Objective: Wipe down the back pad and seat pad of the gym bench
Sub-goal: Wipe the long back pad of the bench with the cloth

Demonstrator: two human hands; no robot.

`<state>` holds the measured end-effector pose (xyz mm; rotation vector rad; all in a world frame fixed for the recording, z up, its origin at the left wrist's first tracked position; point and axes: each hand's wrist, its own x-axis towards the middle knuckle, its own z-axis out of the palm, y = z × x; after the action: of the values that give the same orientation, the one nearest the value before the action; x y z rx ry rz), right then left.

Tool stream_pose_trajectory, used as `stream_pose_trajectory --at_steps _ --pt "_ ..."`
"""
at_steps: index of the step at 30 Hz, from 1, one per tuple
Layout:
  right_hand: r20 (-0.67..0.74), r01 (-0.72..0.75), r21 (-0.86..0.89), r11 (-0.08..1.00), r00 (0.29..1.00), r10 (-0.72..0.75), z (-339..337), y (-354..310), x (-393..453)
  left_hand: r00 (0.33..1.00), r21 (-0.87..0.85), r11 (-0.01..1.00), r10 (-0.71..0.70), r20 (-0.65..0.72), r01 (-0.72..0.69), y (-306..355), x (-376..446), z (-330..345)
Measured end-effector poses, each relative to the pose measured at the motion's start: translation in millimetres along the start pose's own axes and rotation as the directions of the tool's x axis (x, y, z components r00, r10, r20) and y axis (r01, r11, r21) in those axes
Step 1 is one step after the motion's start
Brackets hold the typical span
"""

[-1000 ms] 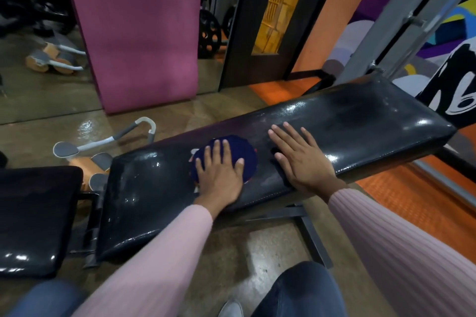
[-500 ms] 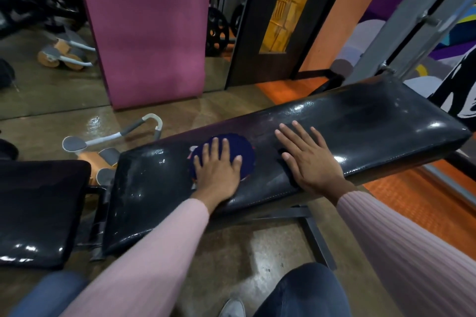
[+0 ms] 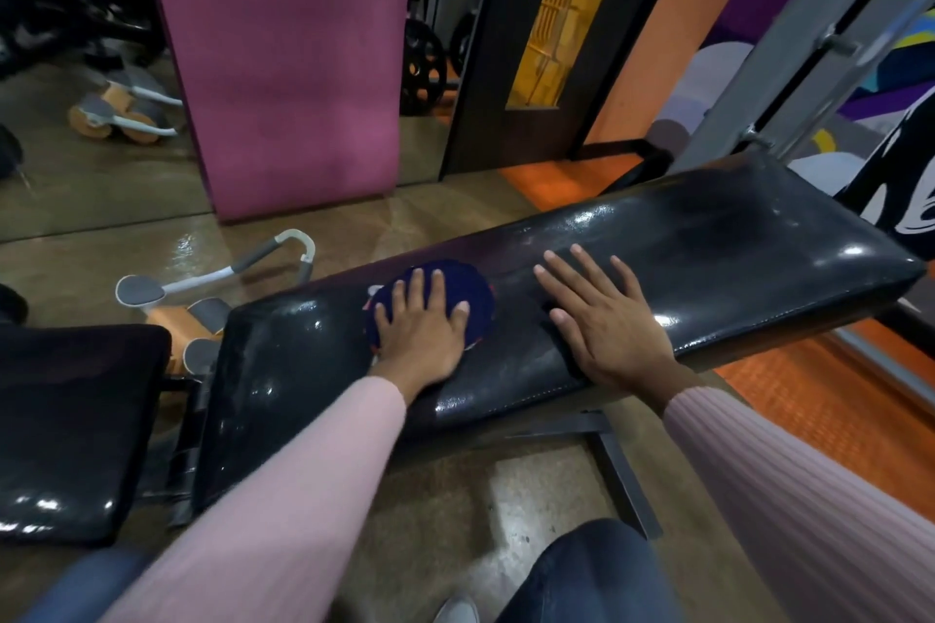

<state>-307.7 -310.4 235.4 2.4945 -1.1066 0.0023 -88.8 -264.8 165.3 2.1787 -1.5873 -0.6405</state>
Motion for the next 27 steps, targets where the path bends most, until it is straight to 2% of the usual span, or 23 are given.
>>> stream_pose_trajectory --at_steps 2,6,8,11,14,17,19,23,27 --pt "-0.001 0.009 -0.003 1.0 1.0 -0.009 1 0 1 1.0 0.028 1.0 -0.012 -0.018 0.013 -3 -15 4" --pt "-0.012 0.023 0.002 1.0 1.0 -0.023 2 1 1 0.976 0.103 0.974 0.207 -0.066 -0.2 41 -57 25" --pt "-0.01 0.025 0.003 1.0 1.0 -0.025 1 1 1 0.966 0.072 0.965 0.255 -0.05 -0.251 58 -44 24" --pt "-0.004 0.014 0.006 1.0 1.0 -0.014 -1 1 1 0.979 0.014 0.979 0.202 0.013 -0.202 56 1 10" --pt "-0.01 0.004 0.009 1.0 1.0 -0.004 0 1 0 0.999 -0.013 0.999 0.034 0.013 -0.034 17 35 -6" --pt "-0.017 -0.001 0.012 1.0 1.0 0.001 1 0 1 0.996 -0.014 0.996 -0.093 0.015 0.093 -20 26 -10" --pt "-0.014 0.002 0.005 1.0 1.0 -0.001 1 0 2 0.999 0.042 0.998 -0.037 -0.026 0.038 -11 -1 1" --pt "0.0 0.005 -0.009 1.0 1.0 -0.005 0 1 2 0.977 0.082 0.974 0.212 -0.016 -0.21 36 -27 17" --pt "0.008 -0.012 -0.008 1.0 1.0 0.012 -2 0 2 0.987 0.024 0.987 0.156 0.035 -0.157 31 18 0"
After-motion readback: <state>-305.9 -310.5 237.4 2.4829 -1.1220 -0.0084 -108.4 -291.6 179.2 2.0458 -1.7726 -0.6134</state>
